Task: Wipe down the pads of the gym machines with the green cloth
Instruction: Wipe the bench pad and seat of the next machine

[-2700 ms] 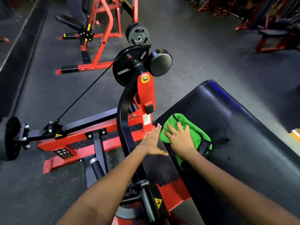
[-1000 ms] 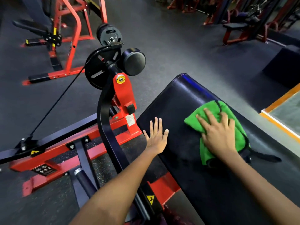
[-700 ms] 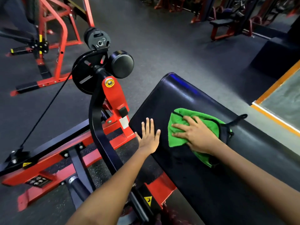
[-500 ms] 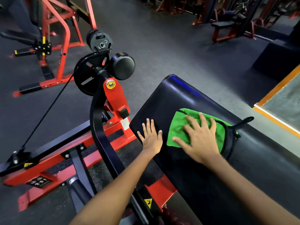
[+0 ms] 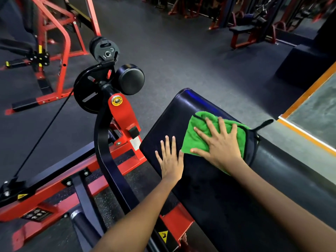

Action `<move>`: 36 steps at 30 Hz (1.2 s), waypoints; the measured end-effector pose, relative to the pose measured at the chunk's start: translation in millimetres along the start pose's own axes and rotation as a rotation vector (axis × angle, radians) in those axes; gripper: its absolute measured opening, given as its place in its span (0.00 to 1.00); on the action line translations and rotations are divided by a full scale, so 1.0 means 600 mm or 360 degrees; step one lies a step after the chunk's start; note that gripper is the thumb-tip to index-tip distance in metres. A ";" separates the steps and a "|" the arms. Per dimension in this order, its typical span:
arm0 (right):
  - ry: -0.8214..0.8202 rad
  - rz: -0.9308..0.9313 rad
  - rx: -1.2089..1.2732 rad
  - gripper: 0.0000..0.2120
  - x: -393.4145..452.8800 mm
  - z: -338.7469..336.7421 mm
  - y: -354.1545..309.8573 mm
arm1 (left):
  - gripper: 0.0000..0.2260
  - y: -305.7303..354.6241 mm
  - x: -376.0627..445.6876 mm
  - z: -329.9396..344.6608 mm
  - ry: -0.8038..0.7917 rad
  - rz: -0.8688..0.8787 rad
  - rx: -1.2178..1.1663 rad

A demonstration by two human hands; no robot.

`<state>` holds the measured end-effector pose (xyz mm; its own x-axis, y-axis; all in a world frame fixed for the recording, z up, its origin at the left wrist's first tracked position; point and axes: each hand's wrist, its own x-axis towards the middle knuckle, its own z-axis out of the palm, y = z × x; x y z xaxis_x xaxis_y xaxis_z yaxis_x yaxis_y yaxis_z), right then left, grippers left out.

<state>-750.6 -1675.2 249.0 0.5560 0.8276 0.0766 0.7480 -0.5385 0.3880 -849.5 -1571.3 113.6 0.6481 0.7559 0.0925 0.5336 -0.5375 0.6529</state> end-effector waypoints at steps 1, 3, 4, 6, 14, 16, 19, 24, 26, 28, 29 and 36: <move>0.0037 -0.0041 -0.0008 0.36 -0.016 0.005 -0.001 | 0.30 -0.001 0.002 0.003 0.0026 -0.0003 -0.0007; 0.0178 -0.0077 -0.0008 0.31 -0.055 0.024 0.009 | 0.30 -0.003 0.001 0.008 0.0050 -0.0010 -0.0020; 0.0257 -0.0064 -0.0003 0.30 -0.070 0.028 0.020 | 0.29 -0.004 0.002 0.010 0.0071 -0.0007 -0.0031; 0.0369 0.0000 0.0030 0.28 -0.078 0.025 0.039 | 0.29 -0.005 0.002 0.014 0.0144 0.0002 -0.0042; 0.0084 0.0297 0.0008 0.29 0.044 -0.007 0.000 | 0.28 -0.011 0.004 0.022 0.0170 0.0011 -0.0017; 0.0123 0.0123 -0.0008 0.32 0.023 0.000 0.009 | 0.28 -0.014 0.004 0.024 0.0181 0.0023 -0.0030; 0.0272 -0.0117 -0.0007 0.31 -0.044 0.020 0.026 | 0.29 -0.017 0.004 0.026 0.0226 0.0043 -0.0054; 0.0331 0.0325 0.0193 0.28 -0.023 -0.008 0.062 | 0.28 -0.017 0.004 0.024 0.0204 0.0033 -0.0052; 0.0239 0.0513 0.0239 0.27 0.027 -0.027 0.052 | 0.28 -0.019 0.006 0.021 0.0179 0.0026 -0.0040; 0.0197 0.0431 0.0183 0.29 0.066 -0.024 0.033 | 0.28 -0.018 0.006 0.018 0.0150 0.0018 -0.0034; 0.0178 0.0326 0.0124 0.30 0.074 -0.020 0.022 | 0.29 -0.016 0.005 0.018 0.0137 0.0021 -0.0037; 0.0259 -0.0214 0.0005 0.40 -0.088 0.045 -0.006 | 0.27 -0.019 0.003 0.019 0.0146 0.0060 -0.0081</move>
<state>-773.0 -1721.5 218.9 0.3855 0.9066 0.1717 0.8129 -0.4218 0.4017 -848.4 -1567.9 97.8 0.6134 0.7679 0.1848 0.4799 -0.5482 0.6849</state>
